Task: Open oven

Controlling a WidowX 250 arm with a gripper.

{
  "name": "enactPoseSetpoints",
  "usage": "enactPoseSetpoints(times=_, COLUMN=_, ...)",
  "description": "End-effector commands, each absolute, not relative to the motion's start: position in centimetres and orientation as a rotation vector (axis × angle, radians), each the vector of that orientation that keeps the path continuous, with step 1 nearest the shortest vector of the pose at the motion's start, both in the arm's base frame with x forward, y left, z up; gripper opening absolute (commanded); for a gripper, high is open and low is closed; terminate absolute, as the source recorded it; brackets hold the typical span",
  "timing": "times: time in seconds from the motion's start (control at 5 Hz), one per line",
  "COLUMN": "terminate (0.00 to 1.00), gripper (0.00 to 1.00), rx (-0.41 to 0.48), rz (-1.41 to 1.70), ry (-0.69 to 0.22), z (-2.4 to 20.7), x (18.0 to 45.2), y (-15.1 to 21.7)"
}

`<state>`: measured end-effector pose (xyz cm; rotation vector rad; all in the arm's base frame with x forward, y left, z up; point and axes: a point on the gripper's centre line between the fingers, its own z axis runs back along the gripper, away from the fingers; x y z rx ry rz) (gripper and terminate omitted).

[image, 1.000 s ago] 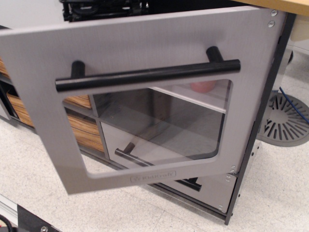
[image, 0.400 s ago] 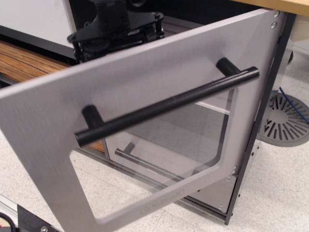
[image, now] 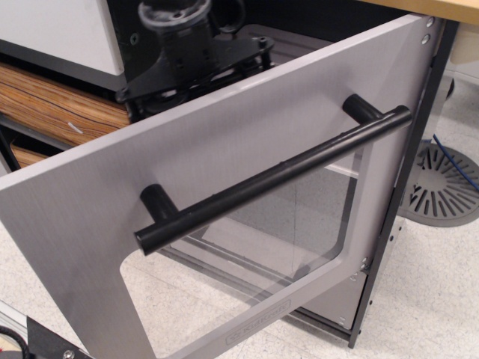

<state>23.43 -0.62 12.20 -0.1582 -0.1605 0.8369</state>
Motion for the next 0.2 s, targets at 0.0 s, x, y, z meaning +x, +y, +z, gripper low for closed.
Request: enactPoseSetpoints(times=0.0, terminate=1.00, gripper=1.00, rx=-0.173, rz=0.836, ry=-0.194, z=13.43, x=23.59, y=0.05)
